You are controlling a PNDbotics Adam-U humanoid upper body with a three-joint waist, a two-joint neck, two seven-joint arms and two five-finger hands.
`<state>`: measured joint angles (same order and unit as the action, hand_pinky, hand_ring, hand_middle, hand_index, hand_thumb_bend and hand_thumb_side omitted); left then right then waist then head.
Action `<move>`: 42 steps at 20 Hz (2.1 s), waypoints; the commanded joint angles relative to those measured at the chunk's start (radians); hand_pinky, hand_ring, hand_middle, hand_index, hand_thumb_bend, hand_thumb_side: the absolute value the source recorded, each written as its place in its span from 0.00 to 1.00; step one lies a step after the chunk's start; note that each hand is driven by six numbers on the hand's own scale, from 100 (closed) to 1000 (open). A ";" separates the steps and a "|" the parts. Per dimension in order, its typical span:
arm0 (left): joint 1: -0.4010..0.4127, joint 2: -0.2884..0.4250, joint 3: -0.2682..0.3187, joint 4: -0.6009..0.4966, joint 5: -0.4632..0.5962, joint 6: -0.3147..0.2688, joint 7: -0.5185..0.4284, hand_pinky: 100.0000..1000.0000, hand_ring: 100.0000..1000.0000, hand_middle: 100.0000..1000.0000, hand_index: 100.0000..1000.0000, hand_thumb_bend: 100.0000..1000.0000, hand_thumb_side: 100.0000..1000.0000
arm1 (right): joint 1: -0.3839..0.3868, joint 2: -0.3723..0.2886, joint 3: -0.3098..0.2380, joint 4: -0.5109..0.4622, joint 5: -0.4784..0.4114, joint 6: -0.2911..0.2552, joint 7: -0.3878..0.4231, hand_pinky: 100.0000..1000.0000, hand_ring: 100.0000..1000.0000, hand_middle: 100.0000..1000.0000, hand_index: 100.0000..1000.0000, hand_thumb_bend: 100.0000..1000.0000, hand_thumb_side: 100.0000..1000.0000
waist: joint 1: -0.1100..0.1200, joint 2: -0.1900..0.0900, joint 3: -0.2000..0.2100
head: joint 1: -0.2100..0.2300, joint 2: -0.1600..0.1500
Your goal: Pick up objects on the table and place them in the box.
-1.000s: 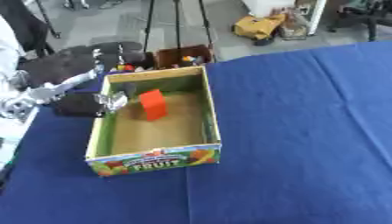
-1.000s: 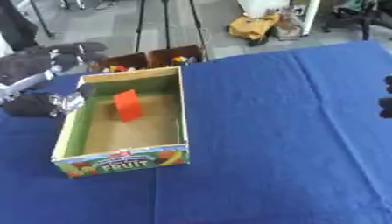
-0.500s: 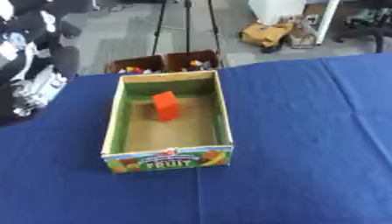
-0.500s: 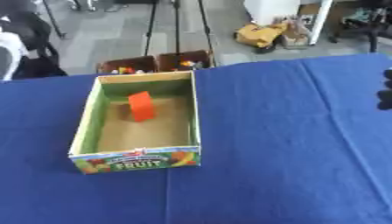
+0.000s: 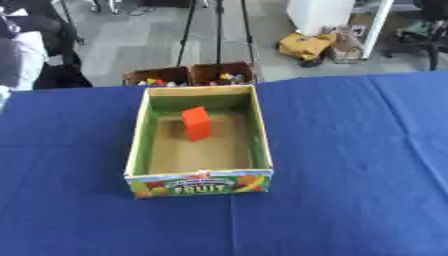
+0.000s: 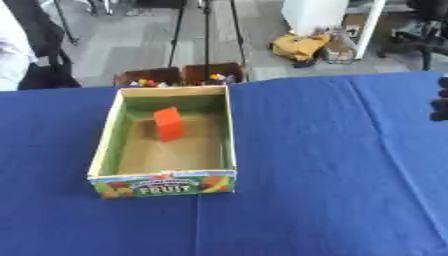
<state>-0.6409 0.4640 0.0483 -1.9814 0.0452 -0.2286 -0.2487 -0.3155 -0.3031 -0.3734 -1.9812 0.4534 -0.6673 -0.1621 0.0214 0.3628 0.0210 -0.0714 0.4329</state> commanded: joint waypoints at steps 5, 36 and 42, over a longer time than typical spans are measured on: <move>0.061 -0.018 0.038 -0.019 0.143 -0.174 -0.102 0.84 0.95 0.89 1.00 0.00 1.00 | -0.039 -0.038 -0.013 -0.019 -0.047 -0.022 -0.141 0.61 0.71 0.46 0.66 0.25 1.00 | -0.025 -0.037 0.011 | -0.016 0.025; 0.139 -0.138 0.069 -0.019 0.174 -0.331 -0.137 0.77 0.94 0.91 1.00 0.00 0.91 | -0.133 -0.103 0.024 -0.019 -0.033 -0.030 -0.329 0.58 0.73 0.55 0.70 0.00 1.00 | -0.032 -0.043 0.046 | -0.045 0.073; 0.151 -0.147 0.066 -0.019 0.136 -0.357 -0.118 0.76 0.93 0.90 1.00 0.00 0.91 | -0.136 -0.098 0.023 -0.019 -0.035 -0.027 -0.308 0.59 0.73 0.55 0.71 0.00 1.00 | -0.033 -0.045 0.054 | -0.052 0.083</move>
<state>-0.4843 0.3117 0.1097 -1.9816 0.1893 -0.5784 -0.3713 -0.4401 -0.3747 -0.3494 -1.9812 0.4126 -0.6878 -0.4683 0.0036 0.3574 0.0751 -0.1202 0.5095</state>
